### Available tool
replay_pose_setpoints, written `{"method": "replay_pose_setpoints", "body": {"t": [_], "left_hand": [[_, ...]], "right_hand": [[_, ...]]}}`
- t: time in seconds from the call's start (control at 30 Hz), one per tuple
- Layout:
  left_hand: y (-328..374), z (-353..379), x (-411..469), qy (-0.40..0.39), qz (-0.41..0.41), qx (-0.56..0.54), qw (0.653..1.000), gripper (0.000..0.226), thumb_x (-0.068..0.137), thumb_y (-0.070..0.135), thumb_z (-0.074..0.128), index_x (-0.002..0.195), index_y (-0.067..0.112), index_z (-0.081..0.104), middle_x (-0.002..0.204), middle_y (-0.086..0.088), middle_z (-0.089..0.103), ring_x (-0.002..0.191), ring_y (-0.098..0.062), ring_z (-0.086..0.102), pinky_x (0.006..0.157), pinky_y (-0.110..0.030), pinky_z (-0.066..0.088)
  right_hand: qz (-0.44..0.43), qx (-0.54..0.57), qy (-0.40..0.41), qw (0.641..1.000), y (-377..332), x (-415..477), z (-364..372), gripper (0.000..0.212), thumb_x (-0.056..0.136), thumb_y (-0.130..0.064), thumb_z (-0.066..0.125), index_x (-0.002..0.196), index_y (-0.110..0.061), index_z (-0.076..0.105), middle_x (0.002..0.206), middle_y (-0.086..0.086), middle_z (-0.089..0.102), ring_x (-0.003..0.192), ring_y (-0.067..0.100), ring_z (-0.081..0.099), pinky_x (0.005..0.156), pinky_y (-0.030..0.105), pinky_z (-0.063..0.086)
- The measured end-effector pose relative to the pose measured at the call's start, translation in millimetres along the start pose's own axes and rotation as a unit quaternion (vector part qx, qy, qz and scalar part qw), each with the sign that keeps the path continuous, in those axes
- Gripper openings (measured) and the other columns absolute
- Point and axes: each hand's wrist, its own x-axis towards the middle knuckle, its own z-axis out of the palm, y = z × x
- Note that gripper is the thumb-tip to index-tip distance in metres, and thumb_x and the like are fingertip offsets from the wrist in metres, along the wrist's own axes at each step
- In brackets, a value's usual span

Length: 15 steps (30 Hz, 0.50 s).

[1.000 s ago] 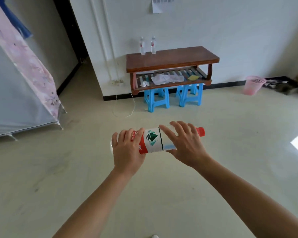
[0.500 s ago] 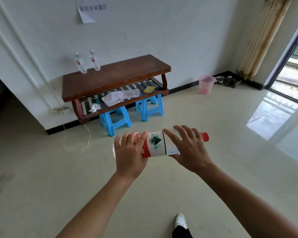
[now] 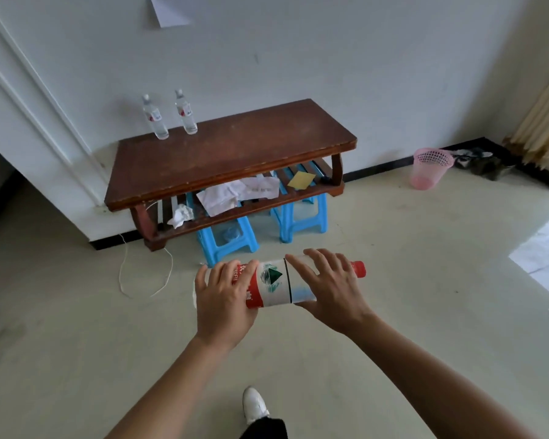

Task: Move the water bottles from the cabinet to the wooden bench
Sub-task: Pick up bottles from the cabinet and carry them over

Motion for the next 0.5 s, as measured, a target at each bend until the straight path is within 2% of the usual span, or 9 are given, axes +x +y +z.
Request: {"method": "replay_pose_setpoints", "body": {"t": [0.13, 0.27, 0.5], "left_hand": [[-66, 41, 73, -0.005, -0.023, 0.001, 1.0, 0.074, 0.057, 0.035, 0.083, 0.128, 0.027, 0.063, 0.113, 0.0, 0.062, 0.106, -0.027, 0.059, 0.099, -0.053, 0.04], [-133, 60, 156, 0.003, -0.037, -0.006, 0.999, 0.077, 0.056, 0.035, 0.088, 0.128, 0.025, 0.063, 0.115, -0.002, 0.063, 0.108, -0.028, 0.059, 0.103, -0.055, 0.038], [-212, 85, 292, 0.053, -0.016, 0.001, 0.998, 0.08, 0.055, 0.038, 0.09, 0.129, 0.024, 0.063, 0.115, -0.003, 0.063, 0.109, -0.028, 0.058, 0.105, -0.056, 0.036]], "right_hand": [[-0.019, -0.013, -0.011, 1.0, 7, 108, 36, 0.107, 0.068, -0.054, 0.088, 0.155, -0.033, 0.029, 0.142, 0.012, 0.052, 0.129, 0.035, 0.051, 0.104, 0.058, 0.046], [-0.004, -0.008, -0.011, 1.0, 0, 219, 45, 0.1, 0.073, -0.053, 0.085, 0.154, -0.036, 0.028, 0.148, 0.007, 0.046, 0.135, 0.032, 0.045, 0.111, 0.057, 0.039], [0.004, -0.006, 0.035, 0.999, 18, 370, 53, 0.1, 0.065, -0.042, 0.093, 0.148, -0.03, 0.039, 0.14, 0.013, 0.051, 0.128, 0.035, 0.049, 0.103, 0.057, 0.044]]}}
